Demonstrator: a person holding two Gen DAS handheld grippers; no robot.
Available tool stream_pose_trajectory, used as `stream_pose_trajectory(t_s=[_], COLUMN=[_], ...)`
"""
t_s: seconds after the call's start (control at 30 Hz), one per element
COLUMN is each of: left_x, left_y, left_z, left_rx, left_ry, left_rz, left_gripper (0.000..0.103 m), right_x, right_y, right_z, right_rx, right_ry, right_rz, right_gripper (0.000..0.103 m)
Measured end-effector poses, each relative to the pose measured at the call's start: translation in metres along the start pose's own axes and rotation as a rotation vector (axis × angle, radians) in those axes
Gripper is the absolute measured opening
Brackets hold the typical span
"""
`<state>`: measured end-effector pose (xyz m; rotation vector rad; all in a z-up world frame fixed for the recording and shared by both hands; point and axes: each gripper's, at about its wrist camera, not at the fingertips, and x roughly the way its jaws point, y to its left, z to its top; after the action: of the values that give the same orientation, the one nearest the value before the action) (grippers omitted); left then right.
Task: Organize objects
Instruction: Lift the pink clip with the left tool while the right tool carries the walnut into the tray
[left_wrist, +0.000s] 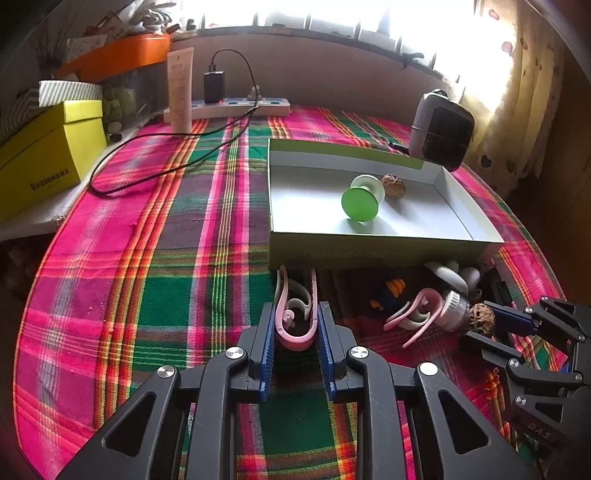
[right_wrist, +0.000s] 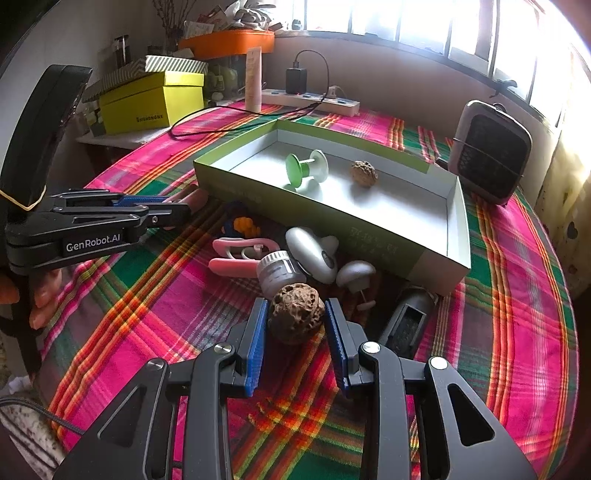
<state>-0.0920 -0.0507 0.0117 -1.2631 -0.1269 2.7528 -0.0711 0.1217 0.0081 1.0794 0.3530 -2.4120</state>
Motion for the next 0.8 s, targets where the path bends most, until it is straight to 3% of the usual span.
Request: stream_pose_trajectory(t_s=[0.8], left_x=[-0.016], left_y=[-0.012], left_z=[0.024], left_rx=[0.018], left_ry=[-0.053], left_rz=[-0.021], left_gripper=[0.020], right_x=[-0.018], right_y=[-0.011], right_z=[0.019], right_rx=[0.022], right_ry=[-0.065], right_rz=[0.009], right_gripper=[0.032])
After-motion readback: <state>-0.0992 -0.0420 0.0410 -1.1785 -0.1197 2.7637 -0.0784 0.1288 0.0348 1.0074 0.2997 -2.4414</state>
